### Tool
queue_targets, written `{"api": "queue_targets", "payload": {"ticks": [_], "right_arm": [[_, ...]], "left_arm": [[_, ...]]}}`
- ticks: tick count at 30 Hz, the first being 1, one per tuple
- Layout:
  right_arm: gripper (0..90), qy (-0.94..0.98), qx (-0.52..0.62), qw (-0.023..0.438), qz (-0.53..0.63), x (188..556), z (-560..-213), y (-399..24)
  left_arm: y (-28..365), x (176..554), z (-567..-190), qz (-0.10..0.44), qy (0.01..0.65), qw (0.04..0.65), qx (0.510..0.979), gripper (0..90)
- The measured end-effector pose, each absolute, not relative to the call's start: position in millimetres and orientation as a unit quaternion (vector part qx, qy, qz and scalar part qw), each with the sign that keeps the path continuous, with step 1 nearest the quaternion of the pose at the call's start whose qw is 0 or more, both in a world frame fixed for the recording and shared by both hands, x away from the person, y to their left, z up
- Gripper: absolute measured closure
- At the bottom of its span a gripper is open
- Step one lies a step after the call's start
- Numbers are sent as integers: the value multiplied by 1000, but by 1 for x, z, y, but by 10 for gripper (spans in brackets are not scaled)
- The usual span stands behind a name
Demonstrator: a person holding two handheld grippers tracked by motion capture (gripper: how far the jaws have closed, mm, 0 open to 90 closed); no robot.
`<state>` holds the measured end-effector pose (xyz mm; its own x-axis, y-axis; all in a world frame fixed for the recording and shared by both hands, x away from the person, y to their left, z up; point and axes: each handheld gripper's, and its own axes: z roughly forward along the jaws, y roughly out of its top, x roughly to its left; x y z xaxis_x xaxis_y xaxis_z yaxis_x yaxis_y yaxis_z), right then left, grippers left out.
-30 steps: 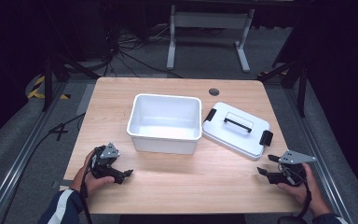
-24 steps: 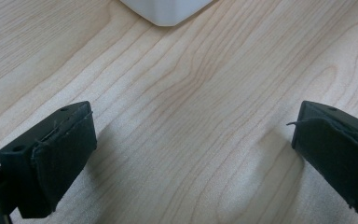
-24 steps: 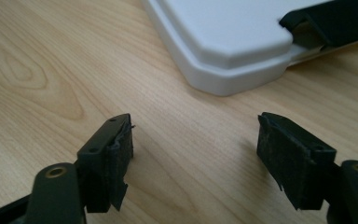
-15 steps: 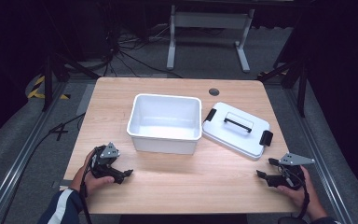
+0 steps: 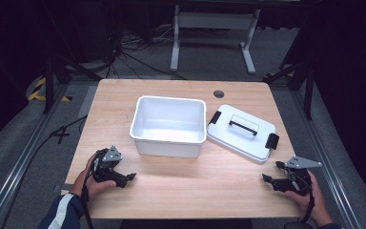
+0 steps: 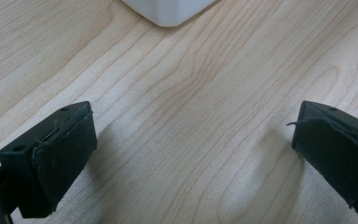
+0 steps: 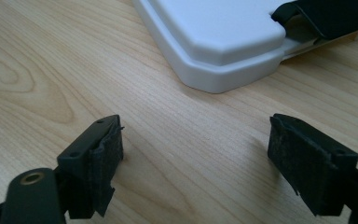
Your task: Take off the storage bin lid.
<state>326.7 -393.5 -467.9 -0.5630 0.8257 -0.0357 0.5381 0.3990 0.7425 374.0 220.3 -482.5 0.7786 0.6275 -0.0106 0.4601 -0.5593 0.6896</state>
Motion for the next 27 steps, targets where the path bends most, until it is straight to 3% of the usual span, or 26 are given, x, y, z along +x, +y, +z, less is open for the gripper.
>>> {"api": "queue_targets", "payload": {"ticks": [27], "right_arm": [[159,810,426,206,347,327,-468,-393]], "left_arm": [[220,375,-482,116,312,348,876,2]]}}
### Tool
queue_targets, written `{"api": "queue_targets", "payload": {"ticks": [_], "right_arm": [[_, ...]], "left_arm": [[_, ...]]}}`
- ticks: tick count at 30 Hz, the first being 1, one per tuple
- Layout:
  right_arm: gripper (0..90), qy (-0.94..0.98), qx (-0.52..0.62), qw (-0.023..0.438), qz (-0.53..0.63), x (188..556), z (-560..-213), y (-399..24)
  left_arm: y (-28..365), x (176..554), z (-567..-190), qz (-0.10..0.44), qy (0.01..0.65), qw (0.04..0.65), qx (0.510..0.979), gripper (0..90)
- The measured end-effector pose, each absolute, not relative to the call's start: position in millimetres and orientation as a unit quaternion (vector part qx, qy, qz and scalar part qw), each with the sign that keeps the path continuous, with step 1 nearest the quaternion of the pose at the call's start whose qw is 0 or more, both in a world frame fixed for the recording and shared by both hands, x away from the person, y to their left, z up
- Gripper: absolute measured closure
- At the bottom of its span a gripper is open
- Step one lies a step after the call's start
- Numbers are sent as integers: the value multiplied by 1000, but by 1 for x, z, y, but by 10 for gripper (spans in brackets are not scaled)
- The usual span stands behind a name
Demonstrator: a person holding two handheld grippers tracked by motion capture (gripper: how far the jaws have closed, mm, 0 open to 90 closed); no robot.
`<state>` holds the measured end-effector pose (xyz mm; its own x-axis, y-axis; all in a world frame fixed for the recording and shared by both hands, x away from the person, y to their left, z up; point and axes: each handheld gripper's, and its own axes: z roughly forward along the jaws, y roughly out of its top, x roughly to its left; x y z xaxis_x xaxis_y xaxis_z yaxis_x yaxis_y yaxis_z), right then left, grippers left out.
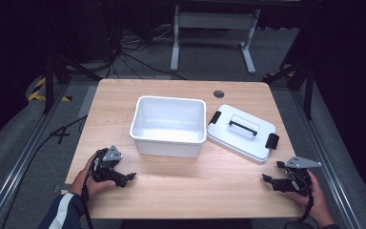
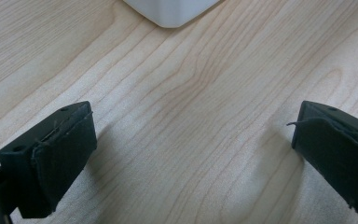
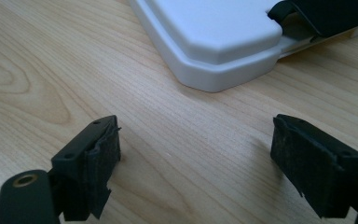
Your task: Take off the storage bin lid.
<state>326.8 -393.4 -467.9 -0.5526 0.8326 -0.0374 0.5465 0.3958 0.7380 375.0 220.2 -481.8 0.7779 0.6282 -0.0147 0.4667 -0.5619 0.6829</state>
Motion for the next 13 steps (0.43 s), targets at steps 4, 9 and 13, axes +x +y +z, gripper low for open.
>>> {"api": "queue_targets", "payload": {"ticks": [4,9,13], "right_arm": [[158,809,427,206,347,327,-468,-393],[153,809,428,206,346,327,-468,-393],[152,808,429,206,346,327,-468,-393]], "left_arm": [[220,375,-482,116,313,349,876,2],[219,371,-482,123,332,347,869,1],[218,367,-482,129,350,342,862,2]]}}
